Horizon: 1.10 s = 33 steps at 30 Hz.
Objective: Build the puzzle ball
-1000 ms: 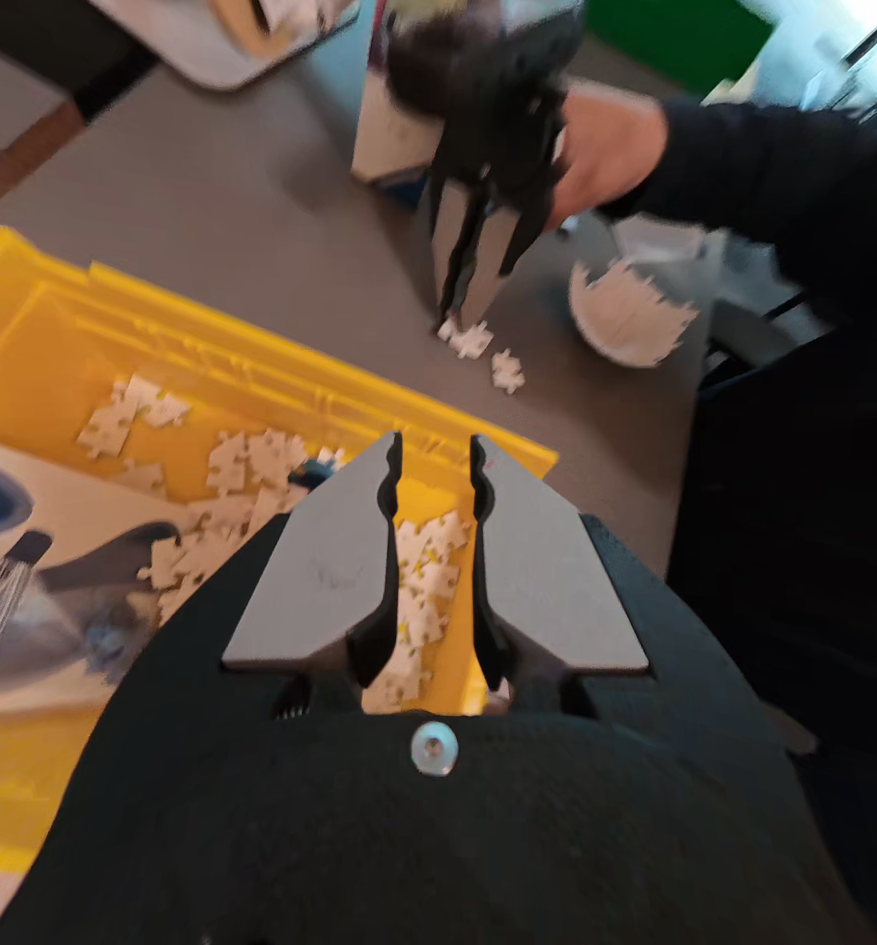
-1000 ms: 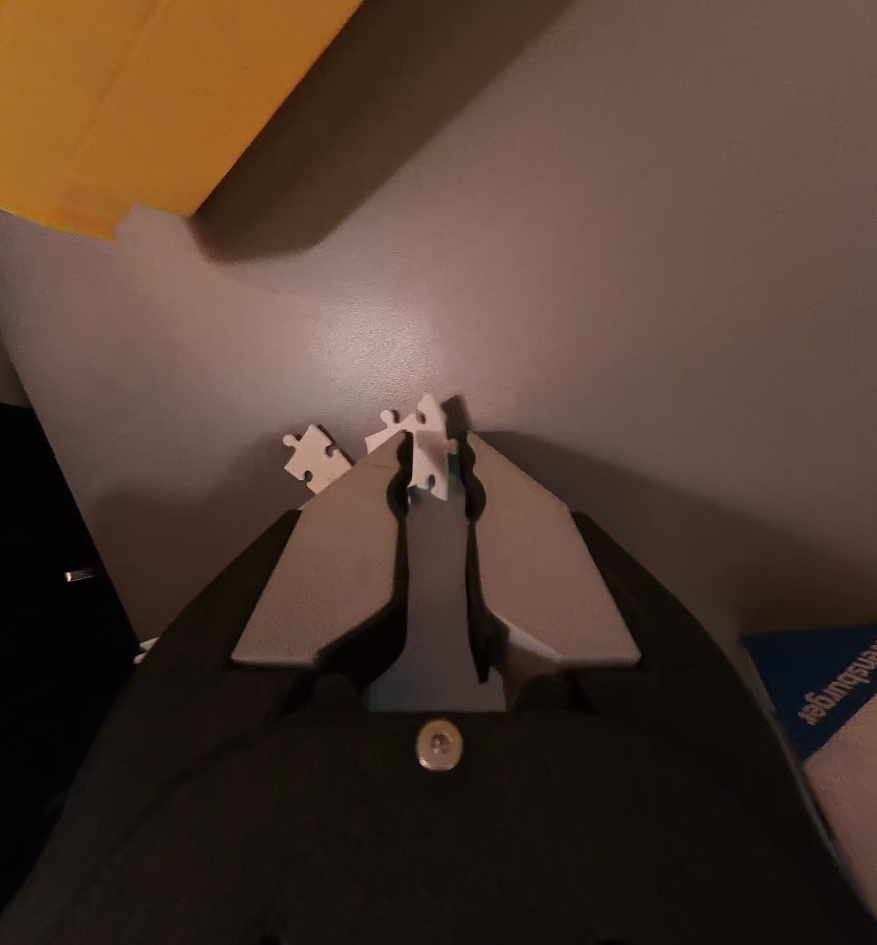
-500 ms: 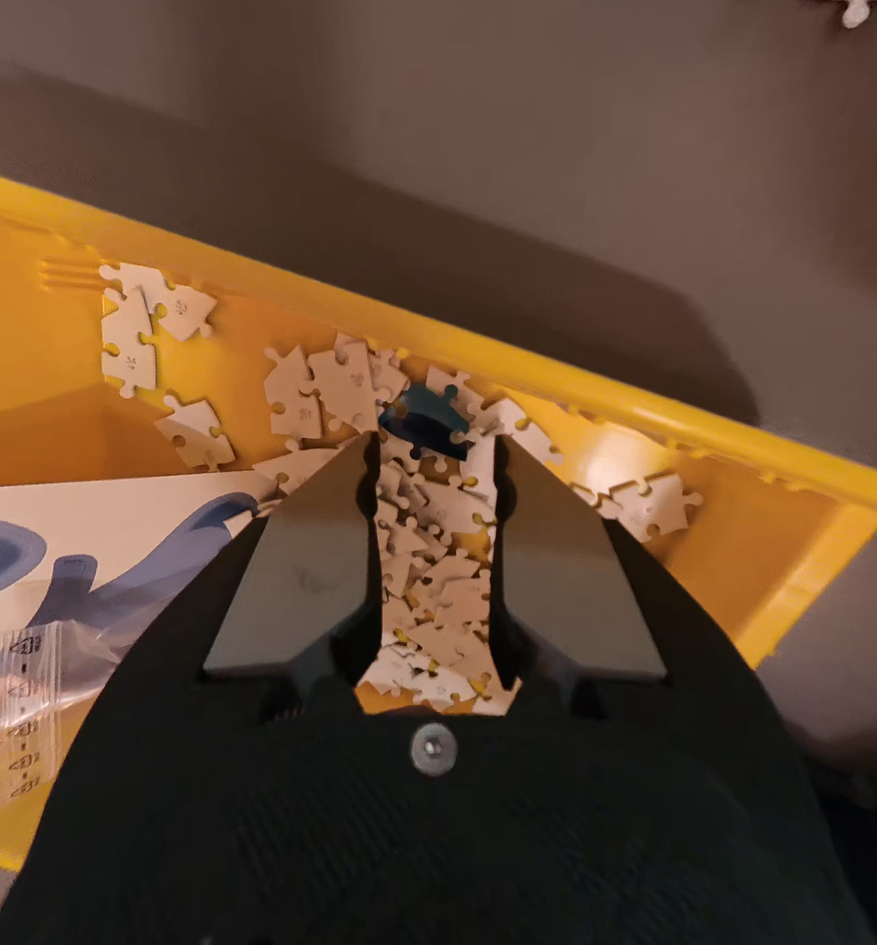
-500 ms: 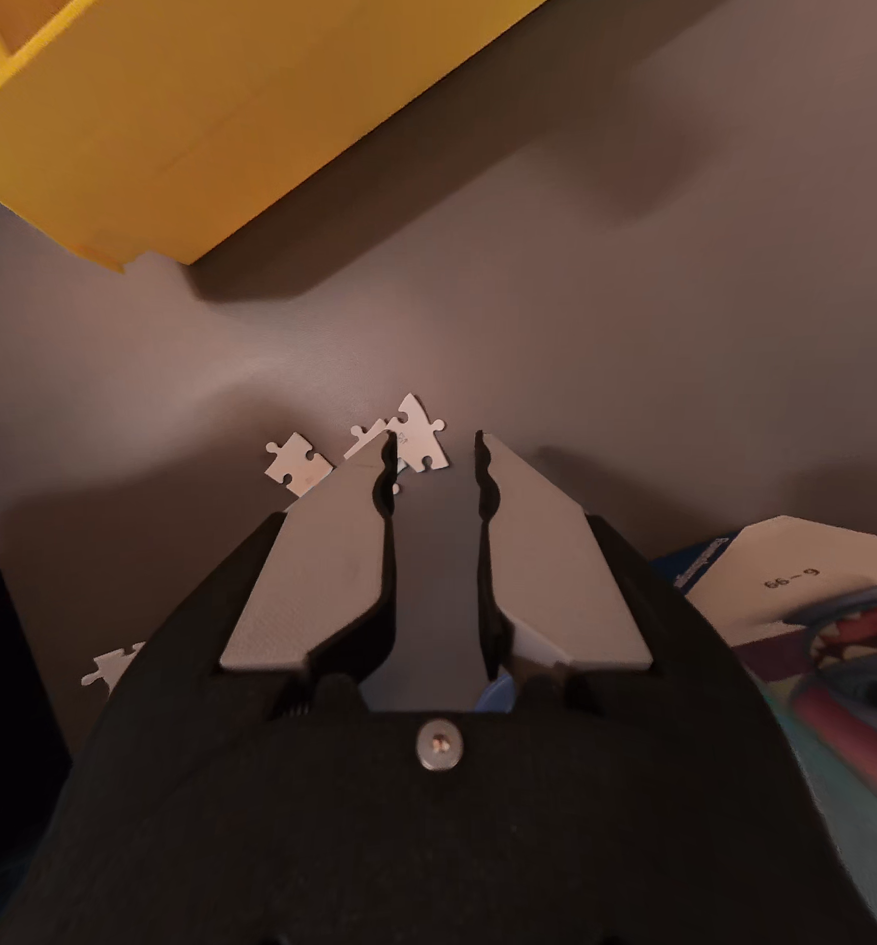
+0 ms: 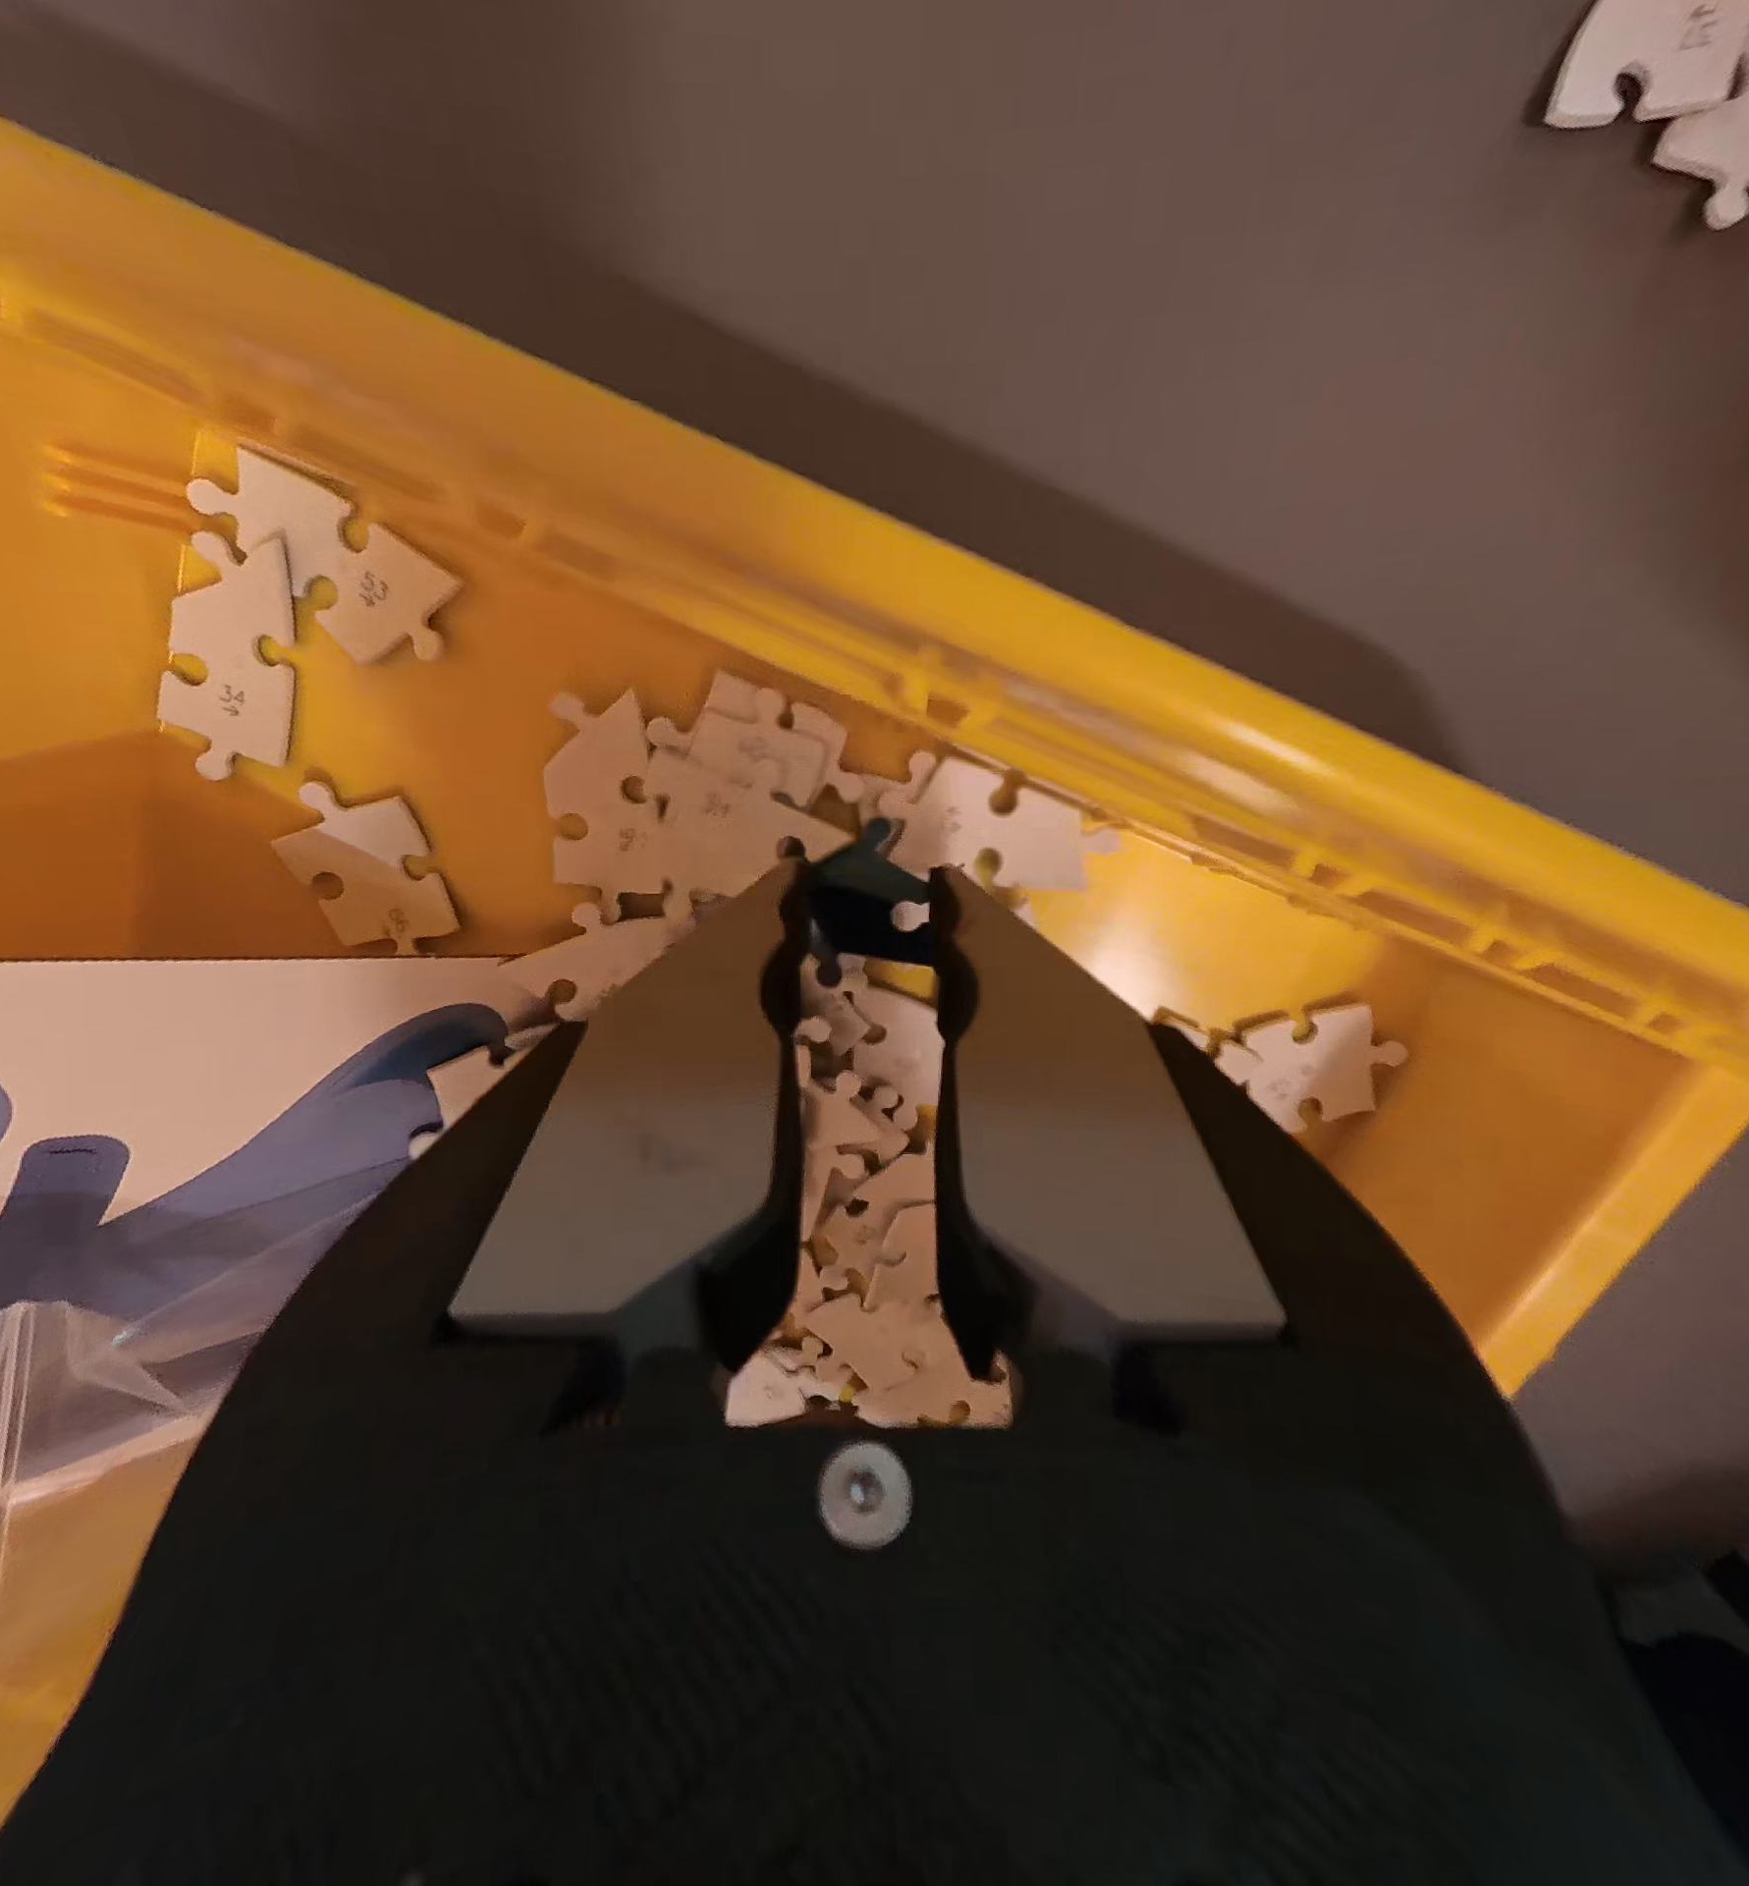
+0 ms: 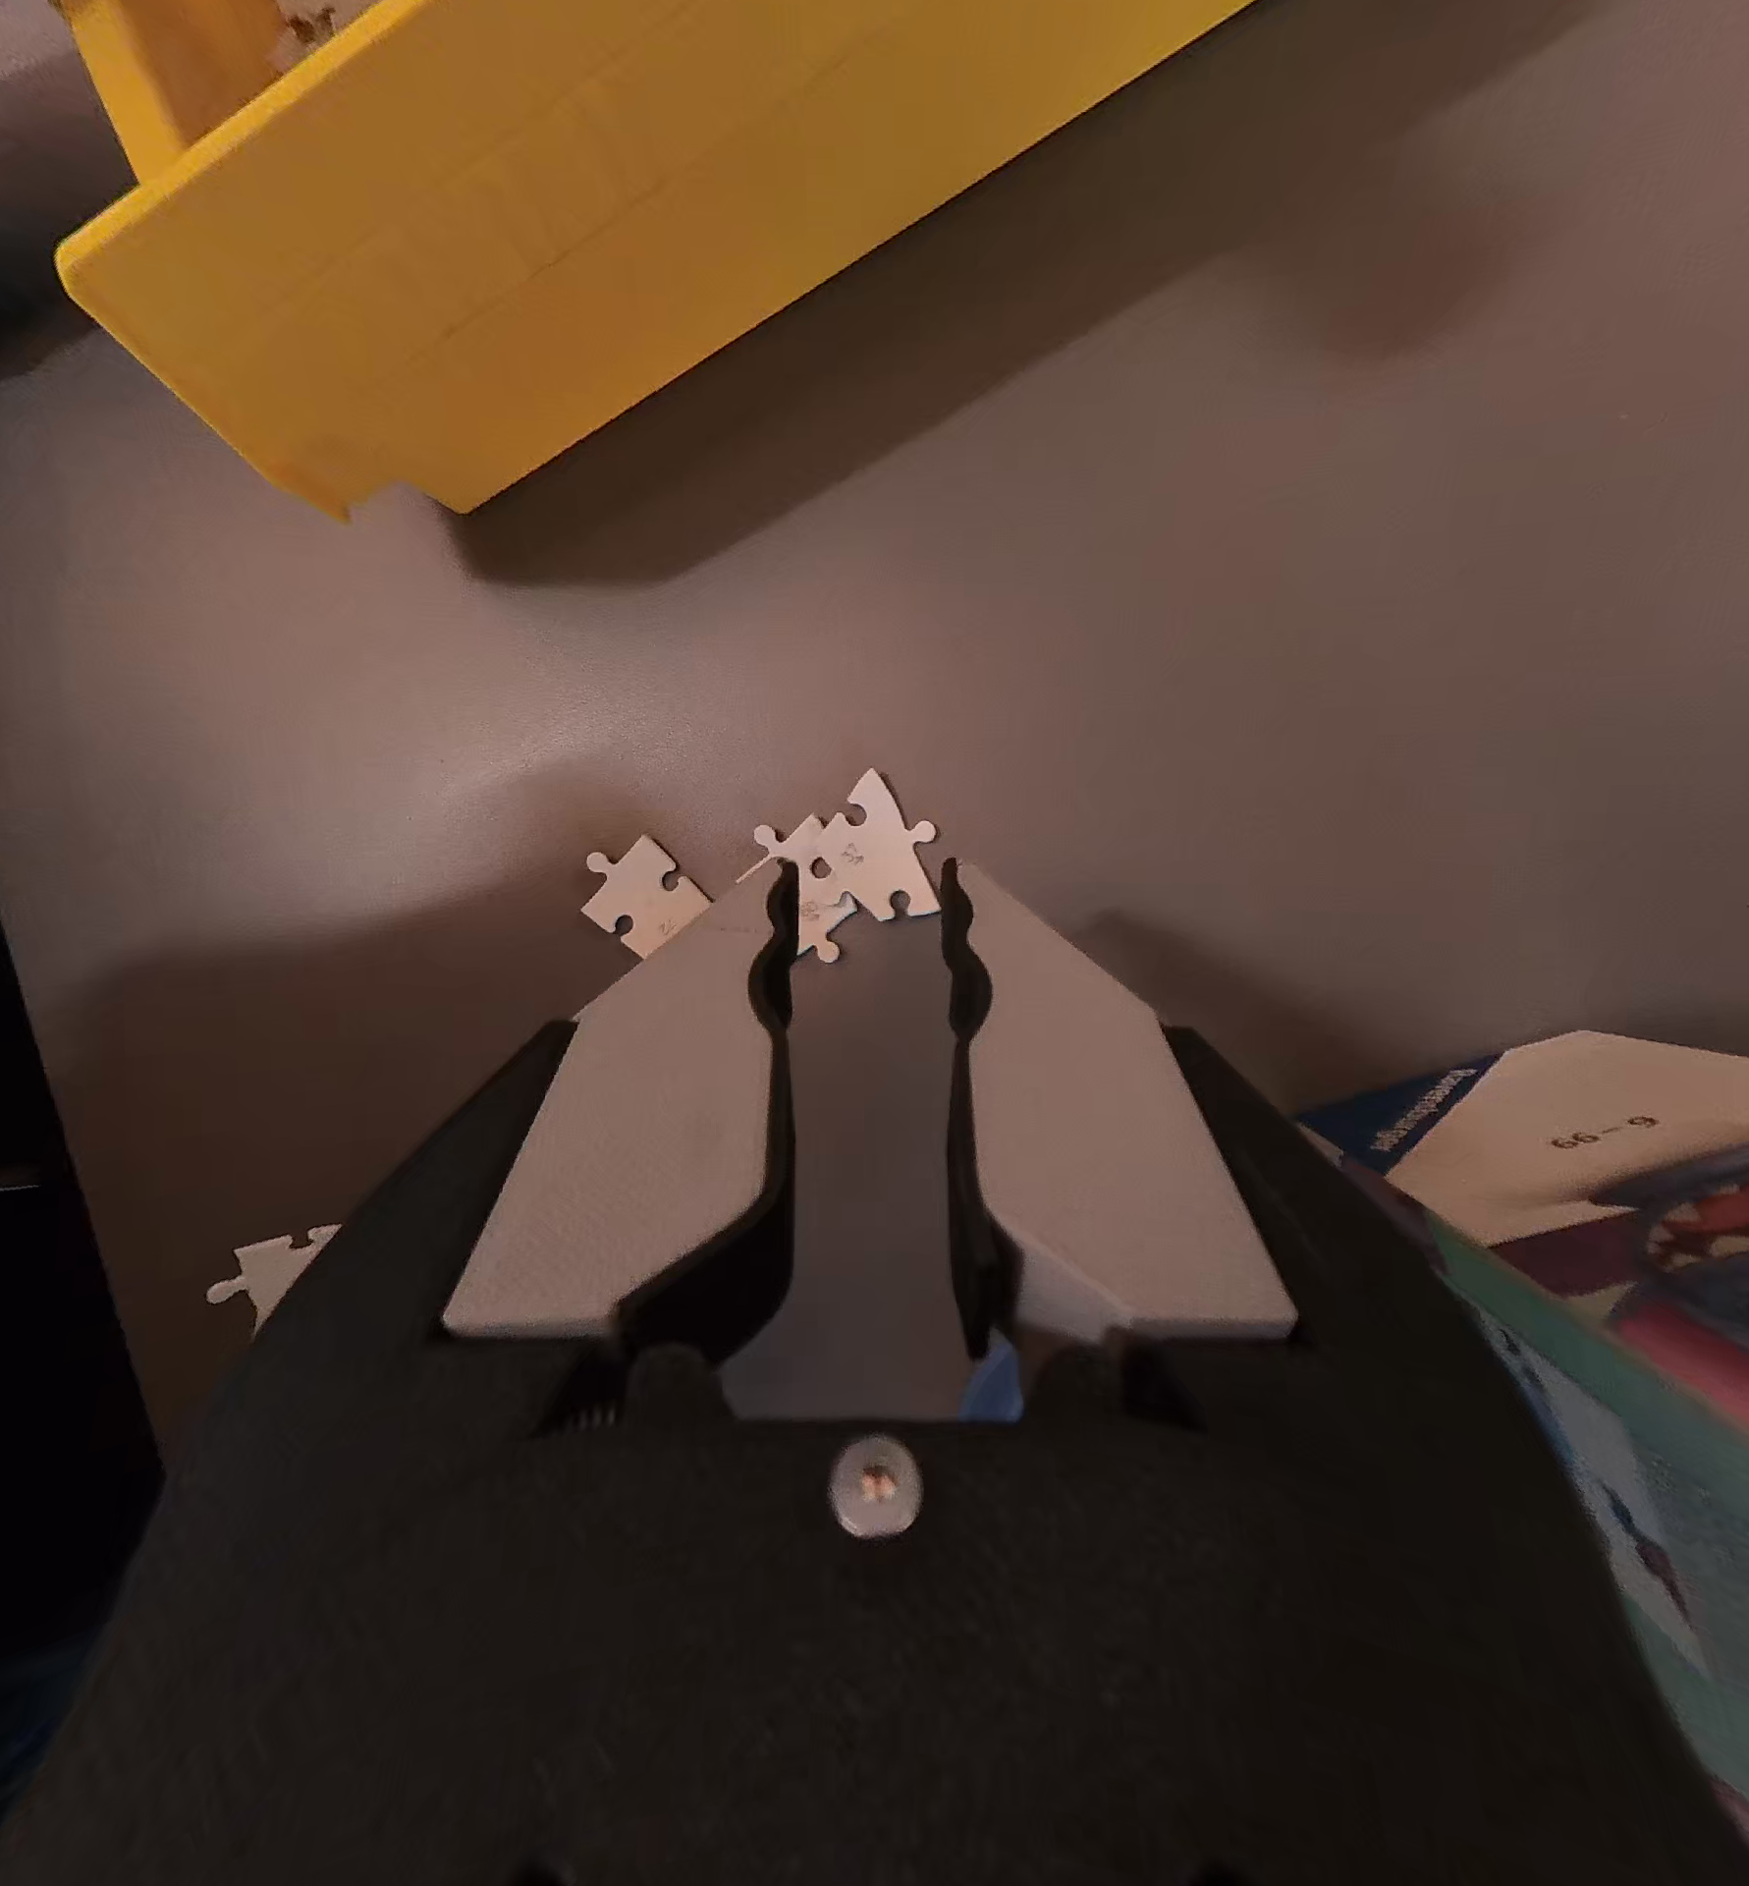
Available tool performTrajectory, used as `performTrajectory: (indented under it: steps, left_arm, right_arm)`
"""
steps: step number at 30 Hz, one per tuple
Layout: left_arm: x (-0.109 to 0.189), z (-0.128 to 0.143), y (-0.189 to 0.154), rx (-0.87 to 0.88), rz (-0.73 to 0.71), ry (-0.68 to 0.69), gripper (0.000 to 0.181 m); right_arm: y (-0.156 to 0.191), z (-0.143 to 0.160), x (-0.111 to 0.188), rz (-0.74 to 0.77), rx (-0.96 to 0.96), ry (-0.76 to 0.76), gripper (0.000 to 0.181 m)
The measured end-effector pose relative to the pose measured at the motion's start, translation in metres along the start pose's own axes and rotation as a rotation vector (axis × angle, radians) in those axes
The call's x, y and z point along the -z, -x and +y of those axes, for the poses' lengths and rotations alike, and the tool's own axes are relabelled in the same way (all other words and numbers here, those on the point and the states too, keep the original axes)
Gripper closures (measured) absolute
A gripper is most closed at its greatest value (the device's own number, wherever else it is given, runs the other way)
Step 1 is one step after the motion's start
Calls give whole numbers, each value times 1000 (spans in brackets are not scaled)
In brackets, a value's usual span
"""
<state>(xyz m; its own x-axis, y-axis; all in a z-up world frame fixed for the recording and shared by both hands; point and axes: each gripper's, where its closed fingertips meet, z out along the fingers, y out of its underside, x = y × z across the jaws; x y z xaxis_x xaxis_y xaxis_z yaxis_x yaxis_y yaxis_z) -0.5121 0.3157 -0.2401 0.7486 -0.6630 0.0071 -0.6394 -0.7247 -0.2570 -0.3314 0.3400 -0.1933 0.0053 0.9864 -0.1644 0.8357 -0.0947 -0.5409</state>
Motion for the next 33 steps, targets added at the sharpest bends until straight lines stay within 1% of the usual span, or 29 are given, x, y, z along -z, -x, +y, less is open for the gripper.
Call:
performTrajectory:
  steps: [3,7,9,10,13,15,17,21,26,28,30,31,33]
  left_arm:
    - [9,-2,-3,-6,35,-47,176]
    - [31,0,-4,7,93,-134,181]
    - [46,-5,-5,36,138,-220,181]
    - [55,-10,-6,67,171,-271,181]
    - [85,-27,-15,164,334,-430,181]
    - [97,-32,-21,172,398,-486,181]
    - [102,-32,-22,151,389,-504,181]
    - [114,-37,-37,95,408,-524,181]
    - [132,-51,-68,-15,432,-571,181]
    - [139,-59,-81,-55,432,-593,181]
    - [142,-65,-90,-82,424,-602,181]
    - [144,-68,-94,-95,418,-610,181]
    - [145,-74,-100,-110,409,-622,181]
  right_arm:
    - [2,-1,-1,-4,5,3,156]
    - [6,-8,4,-2,15,-21,156]
    - [10,-14,7,-10,22,-43,156]
    - [13,-18,9,-14,26,-55,156]
    - [21,-27,11,-21,43,-79,156]
    - [26,-33,12,-23,59,-93,156]
    - [33,-40,13,-24,74,-112,156]
    - [47,-62,18,-55,99,-179,156]
    - [71,-105,25,-170,92,-303,154]
    - [80,-119,24,-221,90,-320,152]
    - [84,-125,17,-250,93,-307,153]
    - [85,-126,14,-256,92,-299,156]
    - [92,-125,11,-320,93,-294,181]
